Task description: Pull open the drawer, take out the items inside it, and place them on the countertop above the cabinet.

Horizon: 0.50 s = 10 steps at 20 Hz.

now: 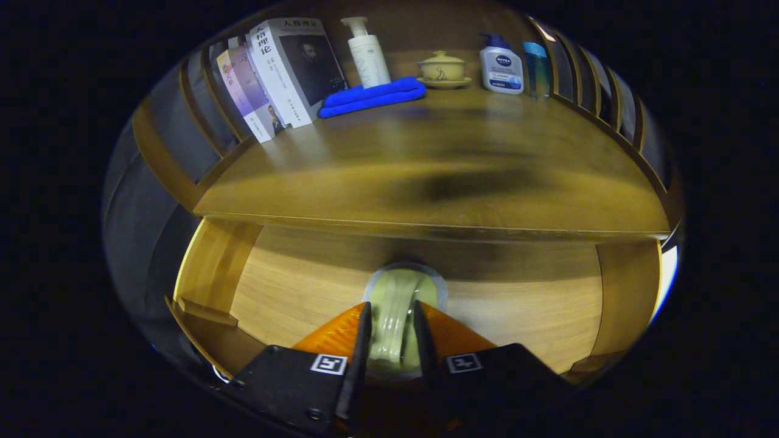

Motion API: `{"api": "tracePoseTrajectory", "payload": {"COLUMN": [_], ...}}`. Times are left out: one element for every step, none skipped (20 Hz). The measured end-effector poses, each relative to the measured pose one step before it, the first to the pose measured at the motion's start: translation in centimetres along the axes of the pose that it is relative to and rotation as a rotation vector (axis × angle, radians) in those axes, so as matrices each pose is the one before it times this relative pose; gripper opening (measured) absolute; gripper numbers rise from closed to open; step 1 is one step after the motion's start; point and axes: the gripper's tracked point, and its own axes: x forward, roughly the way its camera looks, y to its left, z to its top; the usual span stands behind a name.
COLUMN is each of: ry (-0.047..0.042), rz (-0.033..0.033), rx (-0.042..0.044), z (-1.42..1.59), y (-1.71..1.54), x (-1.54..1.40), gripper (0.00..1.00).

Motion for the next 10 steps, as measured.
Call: {"api": "tracePoseTrajectory", "payload": {"ry": [0.00213,0.00251,-0.00048,-0.00794,-0.02354,-0.01316,-0.00605,-0.00171,-0.00793,-0.00338], "rz": [-0.01243,0.00192,-0.00214,-0.00111,-0.00245,0.01237,0.00468,0.00358,0.00001,0.00748], "rx": [0.01072,-0.01391,-0.01955,-0.02111,0.00445,-0.00291,-0.00357,-0.01700,-0.01888,-0.02001], "z": [-0.164,-0.058,-0.138,0.034,0.450,0.199,0.195,0.106,0.082,0.067], "y": [-0.168,0.008,0.048,0.052,-0.064,0.369,0.142,0.075,0.083,0.335], "x": [-0.220,-0.041,-0.111,-0.194,-0.211,-0.612,0.369,-0.275,-0.253,-0.378], "gripper": [0.30,0.21,0.21,0.21,0.21,0.09,0.09,0.09,0.09,0.09]}}
